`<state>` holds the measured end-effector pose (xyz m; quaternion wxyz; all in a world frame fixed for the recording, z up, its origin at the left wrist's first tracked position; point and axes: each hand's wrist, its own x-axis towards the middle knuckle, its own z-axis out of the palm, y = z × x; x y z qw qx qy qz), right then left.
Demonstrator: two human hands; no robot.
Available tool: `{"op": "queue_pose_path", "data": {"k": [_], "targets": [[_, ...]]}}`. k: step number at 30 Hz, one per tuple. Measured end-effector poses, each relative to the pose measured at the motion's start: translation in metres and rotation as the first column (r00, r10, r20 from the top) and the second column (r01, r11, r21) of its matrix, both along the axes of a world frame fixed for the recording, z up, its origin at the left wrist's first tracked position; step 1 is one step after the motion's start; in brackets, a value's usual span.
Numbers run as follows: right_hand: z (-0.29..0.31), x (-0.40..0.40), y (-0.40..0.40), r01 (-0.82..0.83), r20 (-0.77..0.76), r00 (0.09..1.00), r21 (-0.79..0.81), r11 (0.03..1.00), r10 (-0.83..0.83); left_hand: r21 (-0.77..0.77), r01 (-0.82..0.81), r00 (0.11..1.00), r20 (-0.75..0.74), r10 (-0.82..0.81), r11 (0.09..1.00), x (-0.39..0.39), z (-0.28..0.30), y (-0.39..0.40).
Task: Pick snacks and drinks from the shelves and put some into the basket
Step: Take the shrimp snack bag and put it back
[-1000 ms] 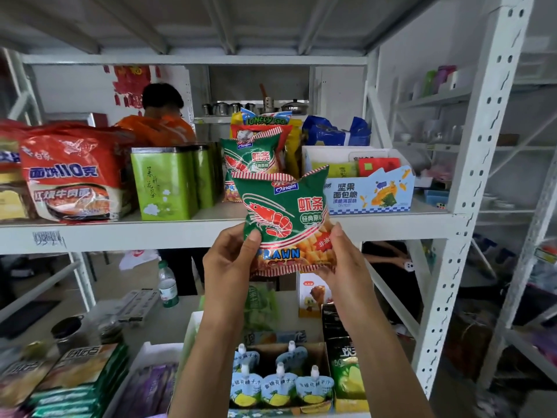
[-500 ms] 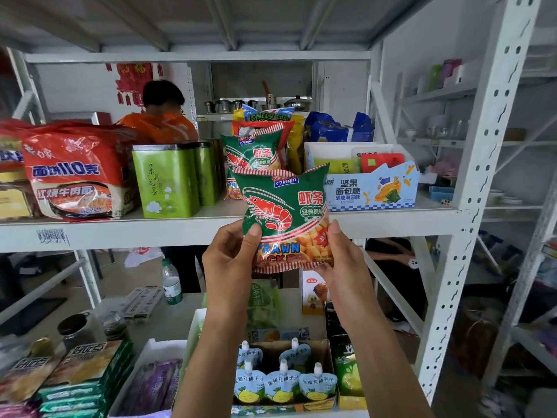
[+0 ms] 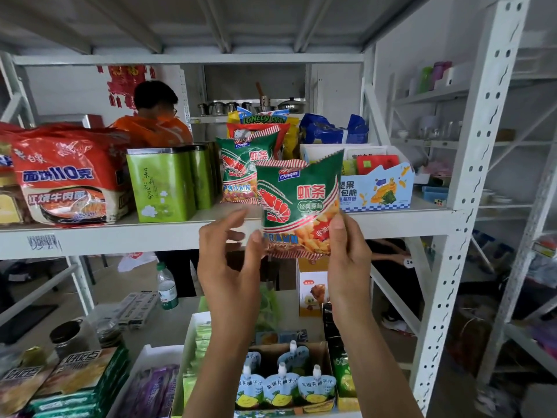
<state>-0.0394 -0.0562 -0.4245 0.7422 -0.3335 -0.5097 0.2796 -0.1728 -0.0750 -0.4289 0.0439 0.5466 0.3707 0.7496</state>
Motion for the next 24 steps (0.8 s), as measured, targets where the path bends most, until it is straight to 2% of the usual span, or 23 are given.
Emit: {"op": "queue_pose_path", "data": {"k": [2, 4, 8, 12, 14, 17, 20, 24], "targets": [[0.003, -0.004, -0.003, 0.001, 0.039, 0.999, 0.049, 0.999, -0.003, 0.003, 0.087, 0.995, -0.052, -0.087, 0.996, 0.006, 0.004, -0.006], [0.003, -0.011, -0.007, -0.024, 0.115, 0.993, 0.104, 0.994, 0.012, -0.034, 0.173, 0.984, -0.038, -0.174, 0.984, 0.011, 0.006, -0.008], [0.0, -0.019, -0.015, -0.063, 0.267, 0.964, 0.21, 0.976, 0.005, -0.103, 0.283, 0.958, 0.084, -0.276, 0.954, 0.009, 0.004, -0.008], [0.002, -0.021, -0.018, -0.106, 0.338, 0.941, 0.243, 0.964, 0.018, -0.118, 0.412, 0.901, 0.202, -0.384, 0.904, 0.0, 0.004, -0.007], [0.002, -0.021, -0.016, -0.105, 0.34, 0.94, 0.227, 0.968, 0.022, -0.14, 0.44, 0.878, 0.272, -0.393, 0.887, -0.003, 0.005, -0.007], [0.0, -0.015, -0.008, 0.03, 0.289, 0.953, 0.207, 0.978, -0.091, -0.2, 0.455, 0.857, 0.362, -0.366, 0.868, -0.009, 0.005, -0.008], [0.0, -0.007, 0.003, 0.12, 0.236, 0.962, 0.082, 0.989, -0.136, -0.252, 0.458, 0.851, 0.402, -0.339, 0.852, -0.013, 0.007, -0.01], [0.0, 0.0, 0.008, -0.051, 0.149, 0.987, -0.066, 0.997, 0.061, -0.305, 0.515, 0.828, 0.42, -0.372, 0.801, -0.013, 0.011, -0.009]]}}
